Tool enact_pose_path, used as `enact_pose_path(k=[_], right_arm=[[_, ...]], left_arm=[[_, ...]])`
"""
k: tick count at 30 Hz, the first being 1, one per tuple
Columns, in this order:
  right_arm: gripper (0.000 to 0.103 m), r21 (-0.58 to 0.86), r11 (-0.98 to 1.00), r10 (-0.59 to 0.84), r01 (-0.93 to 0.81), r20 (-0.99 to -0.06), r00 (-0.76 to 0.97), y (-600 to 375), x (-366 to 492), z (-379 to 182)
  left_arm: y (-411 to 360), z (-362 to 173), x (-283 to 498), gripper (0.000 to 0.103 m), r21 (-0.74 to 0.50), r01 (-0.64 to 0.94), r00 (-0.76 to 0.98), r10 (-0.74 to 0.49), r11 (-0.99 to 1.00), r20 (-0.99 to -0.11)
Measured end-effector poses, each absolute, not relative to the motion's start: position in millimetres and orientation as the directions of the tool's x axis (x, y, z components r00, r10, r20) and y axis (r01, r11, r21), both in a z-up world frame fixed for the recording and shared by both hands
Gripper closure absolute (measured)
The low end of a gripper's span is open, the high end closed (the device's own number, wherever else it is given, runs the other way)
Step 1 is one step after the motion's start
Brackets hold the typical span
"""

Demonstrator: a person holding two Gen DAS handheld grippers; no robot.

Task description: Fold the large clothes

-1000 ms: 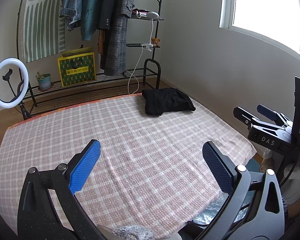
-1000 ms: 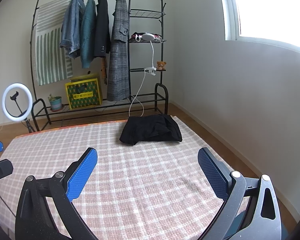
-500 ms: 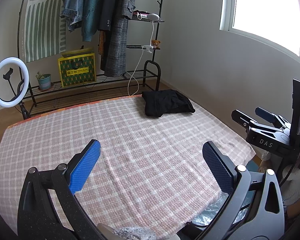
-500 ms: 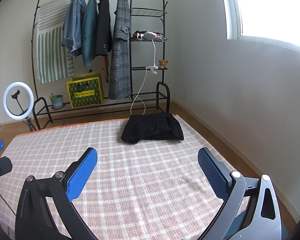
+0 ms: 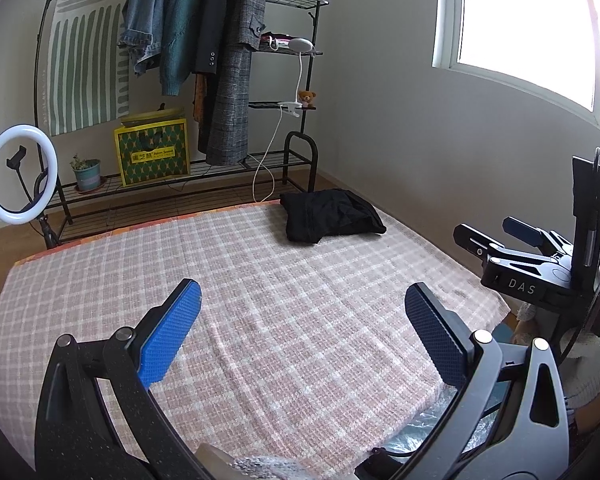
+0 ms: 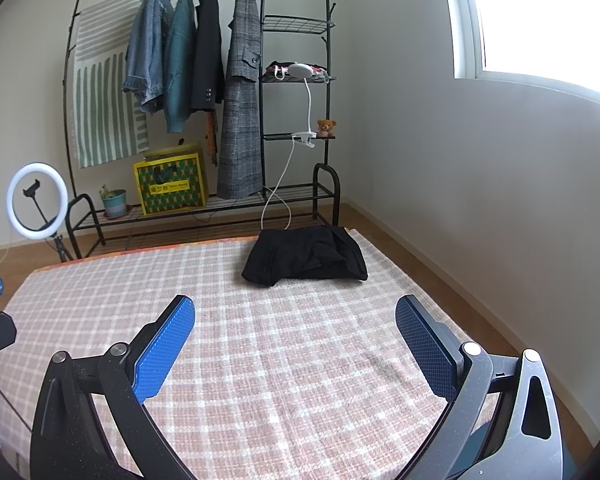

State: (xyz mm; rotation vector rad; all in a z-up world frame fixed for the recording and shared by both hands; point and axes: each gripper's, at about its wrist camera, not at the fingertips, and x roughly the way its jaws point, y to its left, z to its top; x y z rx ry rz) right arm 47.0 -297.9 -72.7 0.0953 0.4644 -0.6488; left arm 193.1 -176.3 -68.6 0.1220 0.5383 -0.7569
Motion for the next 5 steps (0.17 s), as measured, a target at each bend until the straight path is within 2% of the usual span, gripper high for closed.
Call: enact_pose_path(k=[5], right_arm=[[0.003,-0.056,0.797,-0.56,0.602,-0.446,0.699,-296.9,47.1,-72.9]], left_arm=[[-180.2,-71.1,187.3,0.0,-0.084,0.67,0.61,-0.612,0.738,-0.503]])
